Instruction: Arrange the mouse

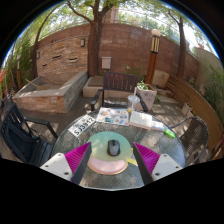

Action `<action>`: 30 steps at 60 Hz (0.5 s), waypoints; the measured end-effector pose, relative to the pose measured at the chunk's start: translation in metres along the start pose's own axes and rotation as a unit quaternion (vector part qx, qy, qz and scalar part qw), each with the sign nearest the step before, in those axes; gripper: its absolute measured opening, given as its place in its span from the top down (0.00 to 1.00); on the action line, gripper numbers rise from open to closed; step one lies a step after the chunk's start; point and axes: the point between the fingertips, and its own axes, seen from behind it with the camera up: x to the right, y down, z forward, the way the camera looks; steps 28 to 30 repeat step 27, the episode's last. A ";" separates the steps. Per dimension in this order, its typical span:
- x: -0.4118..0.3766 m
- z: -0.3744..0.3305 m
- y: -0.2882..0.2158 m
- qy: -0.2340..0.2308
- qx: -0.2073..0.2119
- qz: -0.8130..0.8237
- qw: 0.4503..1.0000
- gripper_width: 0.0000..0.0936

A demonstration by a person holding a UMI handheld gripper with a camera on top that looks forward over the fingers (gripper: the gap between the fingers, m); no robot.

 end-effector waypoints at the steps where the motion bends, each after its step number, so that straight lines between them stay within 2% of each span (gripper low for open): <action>1: 0.000 -0.006 0.000 0.000 0.000 0.001 1.000 0.08; 14: -0.006 -0.055 0.021 0.001 -0.010 0.013 1.000 0.09; 30: -0.003 -0.069 0.033 0.009 -0.015 0.014 1.000 0.09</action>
